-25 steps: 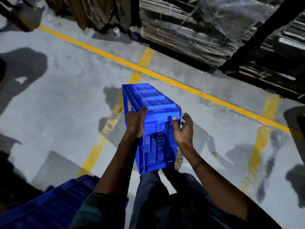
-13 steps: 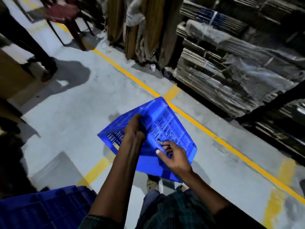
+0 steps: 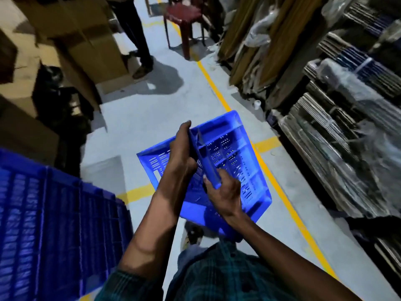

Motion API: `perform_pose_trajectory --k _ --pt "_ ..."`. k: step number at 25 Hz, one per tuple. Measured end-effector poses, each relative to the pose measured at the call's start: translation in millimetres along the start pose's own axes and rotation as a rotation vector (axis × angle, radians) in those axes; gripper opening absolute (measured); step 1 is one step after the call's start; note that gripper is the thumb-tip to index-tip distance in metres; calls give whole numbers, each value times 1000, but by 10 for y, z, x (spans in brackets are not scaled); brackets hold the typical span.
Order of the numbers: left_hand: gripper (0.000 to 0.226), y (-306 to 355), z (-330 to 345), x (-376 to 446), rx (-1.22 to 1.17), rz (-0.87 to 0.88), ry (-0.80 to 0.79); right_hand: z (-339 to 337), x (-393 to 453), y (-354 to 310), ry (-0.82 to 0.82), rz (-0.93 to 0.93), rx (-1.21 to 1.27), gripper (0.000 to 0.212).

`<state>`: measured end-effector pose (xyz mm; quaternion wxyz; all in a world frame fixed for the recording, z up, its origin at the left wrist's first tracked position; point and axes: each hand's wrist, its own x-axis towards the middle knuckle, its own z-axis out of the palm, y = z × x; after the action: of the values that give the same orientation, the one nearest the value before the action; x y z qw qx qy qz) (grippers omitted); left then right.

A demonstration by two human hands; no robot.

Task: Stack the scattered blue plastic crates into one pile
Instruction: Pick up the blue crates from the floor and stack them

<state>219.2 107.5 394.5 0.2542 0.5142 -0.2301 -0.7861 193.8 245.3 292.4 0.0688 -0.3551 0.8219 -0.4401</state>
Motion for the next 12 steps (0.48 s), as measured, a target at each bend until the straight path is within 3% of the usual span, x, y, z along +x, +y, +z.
perform_pose_trajectory --k 2,4,7,9,12 --pt "33 -95 -119 -121 48 131 2 -242 134 -42 -20 -72 1 25" --pt "40 -218 -297 -220 61 252 103 -462 225 -90 -84 -150 26 24" --pt "42 -462 -735 -202 34 408 439 -699 240 -196 -185 -210 68 20" --pt "52 -638 -1080 -132 129 411 699 -840 298 -243 -214 -246 105 21" --pt "52 -837 -1591 -97 261 392 877 -953 387 -401 -246 -316 143 23"
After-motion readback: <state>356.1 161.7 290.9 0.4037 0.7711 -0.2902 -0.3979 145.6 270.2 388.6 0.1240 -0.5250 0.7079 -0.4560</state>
